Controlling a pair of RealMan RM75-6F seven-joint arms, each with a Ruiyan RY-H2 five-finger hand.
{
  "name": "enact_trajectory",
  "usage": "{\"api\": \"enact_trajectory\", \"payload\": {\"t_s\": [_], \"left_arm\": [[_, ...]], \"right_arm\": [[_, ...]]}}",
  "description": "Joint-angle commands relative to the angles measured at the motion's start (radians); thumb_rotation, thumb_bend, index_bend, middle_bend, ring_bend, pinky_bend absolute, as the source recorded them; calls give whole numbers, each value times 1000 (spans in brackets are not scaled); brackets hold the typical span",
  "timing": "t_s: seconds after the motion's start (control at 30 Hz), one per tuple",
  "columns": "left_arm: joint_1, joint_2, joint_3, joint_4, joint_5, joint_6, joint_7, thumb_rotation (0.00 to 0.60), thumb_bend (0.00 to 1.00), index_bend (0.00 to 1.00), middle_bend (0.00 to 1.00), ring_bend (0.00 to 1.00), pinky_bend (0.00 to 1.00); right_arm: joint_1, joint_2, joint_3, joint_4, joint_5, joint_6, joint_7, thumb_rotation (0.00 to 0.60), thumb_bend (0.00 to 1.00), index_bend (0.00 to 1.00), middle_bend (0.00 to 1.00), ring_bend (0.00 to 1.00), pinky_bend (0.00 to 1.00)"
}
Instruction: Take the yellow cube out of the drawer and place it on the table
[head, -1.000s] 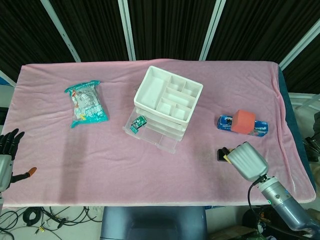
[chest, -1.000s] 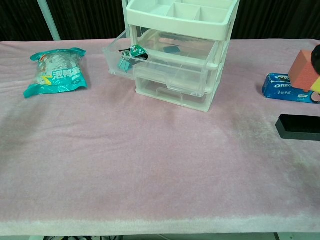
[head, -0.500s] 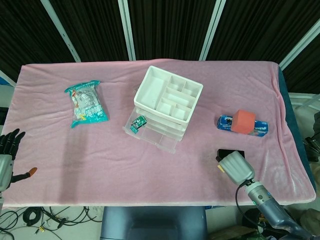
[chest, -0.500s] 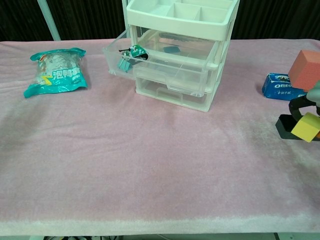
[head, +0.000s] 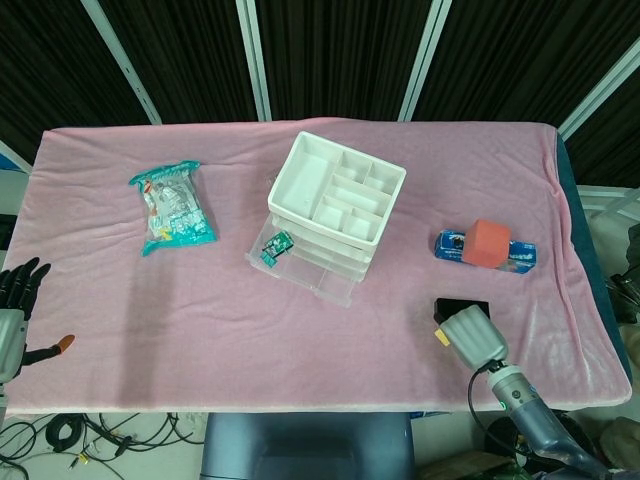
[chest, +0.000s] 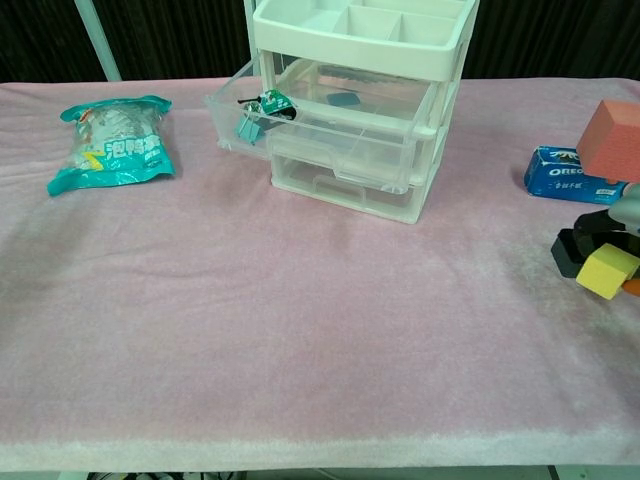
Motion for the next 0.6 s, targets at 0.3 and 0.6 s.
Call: {"api": "enact_trajectory", "payload": {"t_s": [0.3,0.6], "left_arm": [[0,0,0,0,-2,0,1,600,0,0,0,0,0],[2,0,2,0,4,3,5,600,0,0,0,0,0]], "right_arm": [[-38,31,10,-29,-8,52,-30,600,175,46,965,955,832],[-189,159,-8,-72,-136,328,103,600,100,0,312,317,361]]}}
